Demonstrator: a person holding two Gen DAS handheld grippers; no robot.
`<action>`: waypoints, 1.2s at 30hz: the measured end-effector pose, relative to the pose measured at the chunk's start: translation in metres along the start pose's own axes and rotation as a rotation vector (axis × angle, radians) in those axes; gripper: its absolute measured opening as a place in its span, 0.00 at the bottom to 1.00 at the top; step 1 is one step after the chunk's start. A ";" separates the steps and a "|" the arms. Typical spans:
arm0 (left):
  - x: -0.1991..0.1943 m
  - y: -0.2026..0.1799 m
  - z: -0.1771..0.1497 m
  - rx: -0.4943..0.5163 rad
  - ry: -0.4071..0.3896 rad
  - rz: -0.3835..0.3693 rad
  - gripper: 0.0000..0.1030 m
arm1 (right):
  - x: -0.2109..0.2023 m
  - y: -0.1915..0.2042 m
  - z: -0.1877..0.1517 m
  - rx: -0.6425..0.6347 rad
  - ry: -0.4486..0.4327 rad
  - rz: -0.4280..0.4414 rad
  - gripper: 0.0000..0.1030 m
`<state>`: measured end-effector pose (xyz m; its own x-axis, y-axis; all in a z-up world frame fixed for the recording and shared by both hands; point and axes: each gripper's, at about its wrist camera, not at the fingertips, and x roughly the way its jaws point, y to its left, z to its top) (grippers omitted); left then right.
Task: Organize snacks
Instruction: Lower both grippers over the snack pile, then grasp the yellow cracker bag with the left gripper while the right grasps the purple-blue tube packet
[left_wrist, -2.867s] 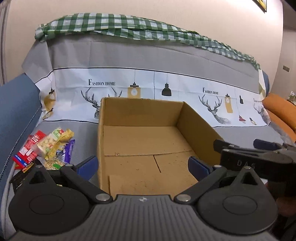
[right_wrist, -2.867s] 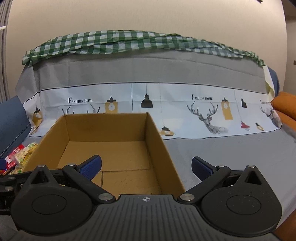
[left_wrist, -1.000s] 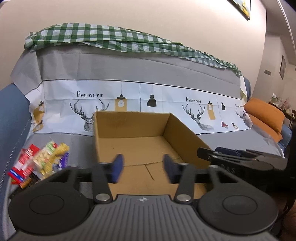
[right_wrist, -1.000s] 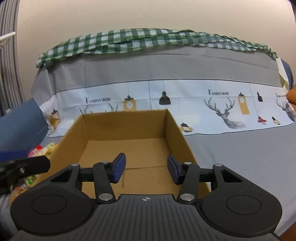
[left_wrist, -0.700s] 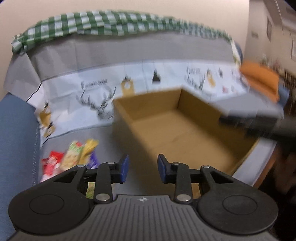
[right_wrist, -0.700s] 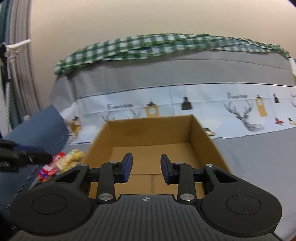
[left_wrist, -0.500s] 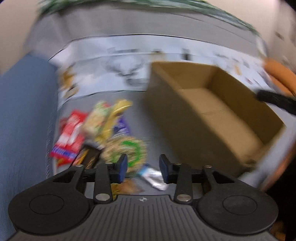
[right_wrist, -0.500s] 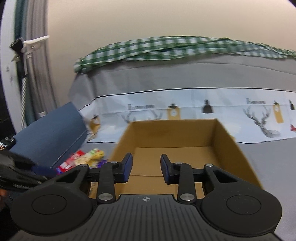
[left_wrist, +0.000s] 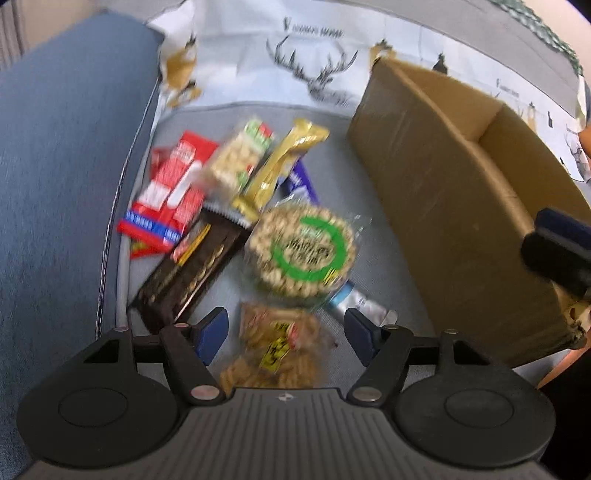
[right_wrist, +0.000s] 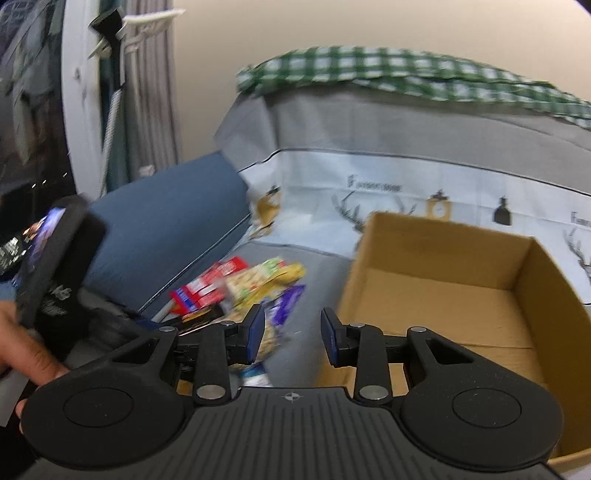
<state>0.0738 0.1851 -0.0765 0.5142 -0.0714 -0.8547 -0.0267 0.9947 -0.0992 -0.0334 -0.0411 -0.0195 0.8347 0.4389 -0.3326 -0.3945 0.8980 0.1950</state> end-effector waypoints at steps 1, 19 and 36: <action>0.001 0.003 0.000 -0.007 0.021 0.002 0.70 | 0.005 0.007 -0.001 -0.015 0.008 0.007 0.34; -0.025 0.044 -0.011 -0.156 -0.071 0.015 0.13 | 0.100 0.064 -0.024 -0.194 0.194 -0.001 0.36; -0.020 0.046 -0.010 -0.147 -0.044 -0.038 0.36 | 0.158 0.055 -0.054 -0.219 0.413 -0.060 0.60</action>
<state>0.0540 0.2314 -0.0686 0.5543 -0.1022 -0.8260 -0.1302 0.9696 -0.2073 0.0558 0.0787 -0.1111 0.6531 0.3222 -0.6854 -0.4594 0.8880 -0.0203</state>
